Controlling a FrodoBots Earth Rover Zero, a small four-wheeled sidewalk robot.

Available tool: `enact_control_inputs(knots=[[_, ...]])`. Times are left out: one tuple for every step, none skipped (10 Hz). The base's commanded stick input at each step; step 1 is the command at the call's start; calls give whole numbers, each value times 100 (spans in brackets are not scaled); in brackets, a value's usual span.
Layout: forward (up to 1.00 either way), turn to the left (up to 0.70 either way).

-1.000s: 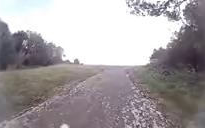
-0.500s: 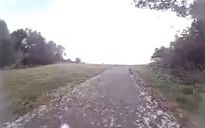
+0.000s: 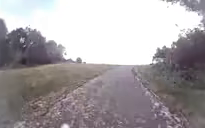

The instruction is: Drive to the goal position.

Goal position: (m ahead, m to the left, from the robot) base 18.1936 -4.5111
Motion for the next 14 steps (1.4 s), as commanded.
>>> enact_control_inputs(knots=[[100,-11],[100,-2],[100,0],[100,0],[100,0],[100,0],[100,-7],[100,-24],[100,-40],[100,-40],[100,-40],[100,-40],[100,-40],[100,-33]])
